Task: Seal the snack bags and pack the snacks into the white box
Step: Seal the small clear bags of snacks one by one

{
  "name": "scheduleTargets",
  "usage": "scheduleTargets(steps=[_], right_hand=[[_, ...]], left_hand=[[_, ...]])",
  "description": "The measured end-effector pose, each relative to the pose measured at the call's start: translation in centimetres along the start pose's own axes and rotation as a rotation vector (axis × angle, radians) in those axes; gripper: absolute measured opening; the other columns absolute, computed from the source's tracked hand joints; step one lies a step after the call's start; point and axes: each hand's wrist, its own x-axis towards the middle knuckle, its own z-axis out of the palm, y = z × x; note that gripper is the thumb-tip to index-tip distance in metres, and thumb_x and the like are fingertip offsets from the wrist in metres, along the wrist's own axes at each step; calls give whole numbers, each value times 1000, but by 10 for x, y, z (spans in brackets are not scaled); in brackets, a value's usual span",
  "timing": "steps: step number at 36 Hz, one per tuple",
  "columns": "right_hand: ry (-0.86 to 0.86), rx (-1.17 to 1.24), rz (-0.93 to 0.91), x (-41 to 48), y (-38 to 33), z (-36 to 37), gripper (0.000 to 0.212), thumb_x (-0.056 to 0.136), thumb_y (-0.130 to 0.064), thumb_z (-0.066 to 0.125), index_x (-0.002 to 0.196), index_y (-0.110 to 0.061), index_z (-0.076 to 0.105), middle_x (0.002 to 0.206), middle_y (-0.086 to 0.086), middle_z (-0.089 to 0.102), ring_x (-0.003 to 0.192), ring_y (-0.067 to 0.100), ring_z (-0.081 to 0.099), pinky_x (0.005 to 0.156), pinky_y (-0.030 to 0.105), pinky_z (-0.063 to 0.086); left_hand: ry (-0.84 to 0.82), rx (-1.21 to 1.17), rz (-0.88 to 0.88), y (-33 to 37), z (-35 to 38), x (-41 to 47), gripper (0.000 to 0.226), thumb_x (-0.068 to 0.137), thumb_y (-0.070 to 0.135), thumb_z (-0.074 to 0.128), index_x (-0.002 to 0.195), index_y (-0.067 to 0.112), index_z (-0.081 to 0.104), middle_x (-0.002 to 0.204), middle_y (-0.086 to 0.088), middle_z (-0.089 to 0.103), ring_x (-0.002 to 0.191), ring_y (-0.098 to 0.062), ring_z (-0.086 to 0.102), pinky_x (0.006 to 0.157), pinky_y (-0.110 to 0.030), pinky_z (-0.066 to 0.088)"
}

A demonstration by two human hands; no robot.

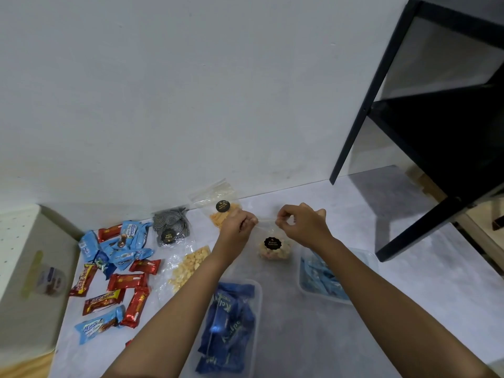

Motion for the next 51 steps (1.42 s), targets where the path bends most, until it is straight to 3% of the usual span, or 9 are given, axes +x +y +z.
scheduleTargets(steps=[4,8,11,16,21,24,29,37,51], right_hand=[[-24,-49,-46,3,-7,0,10,87,-30,54,79,-31,59,79,-16,58,82,6,43,82,36,24],[-51,-80,-60,6,-11,1,14,88,-26,50,77,-33,54,82,-12,60,82,9,47,84,37,27],[-93,-78,-68,5,-12,3,7,88,-32,51,81,-33,54,88,-14,62,84,7,48,81,36,24],[-114,-99,-95,9,-16,6,14,88,-22,47,79,-31,54,86,-10,64,81,9,47,79,35,22],[-119,-58,-82,8,-16,4,9,88,-38,52,81,-34,56,81,-18,59,72,3,46,82,36,25],[-97,-103,-101,8,-19,6,14,89,-31,50,77,-34,56,77,-17,58,74,5,46,78,35,22],[-15,-140,-91,7,-18,10,15,87,-26,50,75,-33,55,74,-15,57,75,7,46,75,33,19],[37,-195,-125,5,-21,14,15,85,-31,50,81,-32,64,77,-14,65,79,10,52,74,34,20],[47,-111,-96,-1,-24,18,11,84,-34,56,81,-30,65,76,-13,63,75,8,52,75,32,20]], left_hand=[[-32,28,-8,3,-1,1,13,90,10,56,81,3,64,80,-5,52,73,-5,46,66,-9,35],[-23,27,-28,4,-1,0,16,90,8,55,80,-1,63,83,-12,54,74,-12,48,66,-11,35],[-23,30,-21,4,-3,0,15,90,7,54,80,-1,62,82,-9,53,73,-4,46,66,-8,35],[-56,80,34,5,-4,-1,10,88,6,57,85,2,66,81,-2,53,73,-1,47,68,-6,35],[-71,61,32,1,-11,-2,8,87,7,59,86,5,67,76,3,54,69,-4,46,65,-9,35],[-92,23,-8,4,-13,-3,9,87,8,61,88,1,67,68,12,50,62,0,47,61,-8,35],[-95,-58,-68,9,-13,-5,3,87,3,59,86,3,62,69,7,53,59,9,51,59,-6,39],[-142,-12,-105,5,-10,-3,16,89,7,55,75,15,54,63,9,45,59,-4,41,58,-14,34],[-169,19,-26,10,-12,-11,12,89,3,52,77,6,55,64,5,45,59,-3,41,58,-14,35]])
